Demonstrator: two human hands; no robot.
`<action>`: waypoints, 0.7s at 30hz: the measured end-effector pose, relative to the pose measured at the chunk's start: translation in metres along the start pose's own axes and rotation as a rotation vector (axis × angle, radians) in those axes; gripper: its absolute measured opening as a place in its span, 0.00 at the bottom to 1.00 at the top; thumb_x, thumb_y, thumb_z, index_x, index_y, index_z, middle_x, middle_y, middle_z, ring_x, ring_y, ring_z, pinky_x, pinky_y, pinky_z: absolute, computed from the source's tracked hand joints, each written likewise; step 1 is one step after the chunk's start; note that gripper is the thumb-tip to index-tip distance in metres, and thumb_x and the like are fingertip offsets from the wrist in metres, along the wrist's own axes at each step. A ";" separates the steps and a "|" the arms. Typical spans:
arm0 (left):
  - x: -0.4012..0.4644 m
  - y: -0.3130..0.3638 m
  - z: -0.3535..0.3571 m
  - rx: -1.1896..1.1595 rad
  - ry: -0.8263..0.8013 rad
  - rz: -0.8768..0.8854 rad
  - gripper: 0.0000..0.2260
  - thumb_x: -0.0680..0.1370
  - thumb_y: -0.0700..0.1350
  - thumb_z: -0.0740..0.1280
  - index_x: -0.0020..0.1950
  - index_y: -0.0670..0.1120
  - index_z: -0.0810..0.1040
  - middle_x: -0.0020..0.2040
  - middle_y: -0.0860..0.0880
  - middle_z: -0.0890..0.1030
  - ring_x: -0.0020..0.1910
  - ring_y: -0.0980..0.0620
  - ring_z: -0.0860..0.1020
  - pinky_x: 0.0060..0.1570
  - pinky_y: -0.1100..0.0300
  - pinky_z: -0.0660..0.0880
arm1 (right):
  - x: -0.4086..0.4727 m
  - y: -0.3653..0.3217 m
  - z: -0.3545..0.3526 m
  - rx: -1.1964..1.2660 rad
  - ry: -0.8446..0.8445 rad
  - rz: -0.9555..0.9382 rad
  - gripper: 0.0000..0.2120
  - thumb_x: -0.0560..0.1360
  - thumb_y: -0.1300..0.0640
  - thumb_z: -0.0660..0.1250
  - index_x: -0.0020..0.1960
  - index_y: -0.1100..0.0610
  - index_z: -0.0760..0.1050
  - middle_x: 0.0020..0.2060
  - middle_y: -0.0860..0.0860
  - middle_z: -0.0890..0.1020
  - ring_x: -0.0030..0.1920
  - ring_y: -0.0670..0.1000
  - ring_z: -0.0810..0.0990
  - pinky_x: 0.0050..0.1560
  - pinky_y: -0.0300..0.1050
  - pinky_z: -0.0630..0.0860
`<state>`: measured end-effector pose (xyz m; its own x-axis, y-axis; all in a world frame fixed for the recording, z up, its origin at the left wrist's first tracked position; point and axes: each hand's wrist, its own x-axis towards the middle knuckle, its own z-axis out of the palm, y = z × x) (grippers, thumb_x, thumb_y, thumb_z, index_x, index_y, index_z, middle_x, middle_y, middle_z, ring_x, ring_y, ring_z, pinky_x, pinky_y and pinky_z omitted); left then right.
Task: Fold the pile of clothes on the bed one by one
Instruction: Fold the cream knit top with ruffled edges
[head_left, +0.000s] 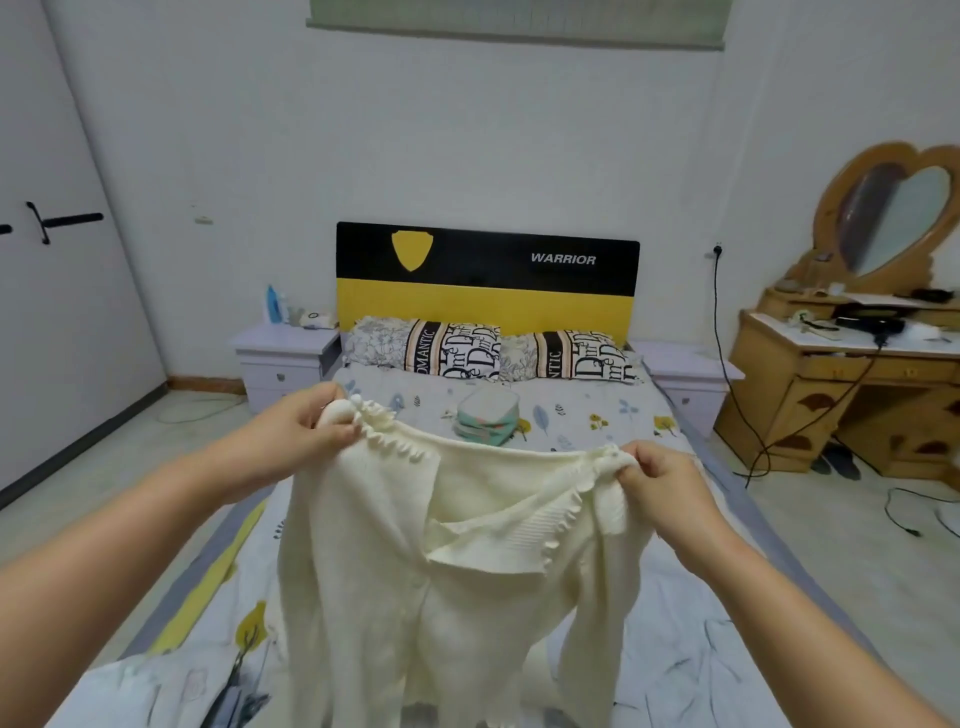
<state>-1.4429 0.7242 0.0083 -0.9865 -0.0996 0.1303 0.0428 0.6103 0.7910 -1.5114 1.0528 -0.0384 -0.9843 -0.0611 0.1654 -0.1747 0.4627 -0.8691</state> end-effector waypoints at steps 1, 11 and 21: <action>0.000 -0.001 0.001 0.018 0.013 0.018 0.06 0.77 0.40 0.66 0.40 0.43 0.71 0.37 0.48 0.74 0.33 0.60 0.72 0.32 0.69 0.66 | 0.001 0.000 0.000 0.006 0.005 -0.007 0.13 0.75 0.67 0.58 0.36 0.56 0.74 0.33 0.51 0.77 0.34 0.48 0.72 0.32 0.41 0.64; 0.007 -0.015 0.008 -0.280 -0.083 -0.322 0.07 0.78 0.35 0.58 0.42 0.43 0.72 0.37 0.45 0.72 0.34 0.51 0.71 0.33 0.60 0.65 | 0.005 0.008 -0.003 -0.255 -0.162 -0.132 0.20 0.70 0.52 0.70 0.49 0.52 0.59 0.39 0.48 0.72 0.38 0.49 0.73 0.31 0.42 0.64; -0.006 -0.025 0.043 0.074 0.215 -0.096 0.06 0.77 0.40 0.65 0.40 0.40 0.77 0.36 0.46 0.76 0.36 0.51 0.71 0.36 0.58 0.66 | 0.010 0.040 -0.006 -0.430 0.010 -0.257 0.14 0.71 0.72 0.58 0.45 0.54 0.72 0.37 0.50 0.77 0.40 0.52 0.73 0.33 0.41 0.64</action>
<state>-1.4444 0.7436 -0.0386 -0.9286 -0.3203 0.1871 -0.0691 0.6449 0.7612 -1.5278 1.0759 -0.0694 -0.9101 -0.2131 0.3554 -0.3839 0.7564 -0.5296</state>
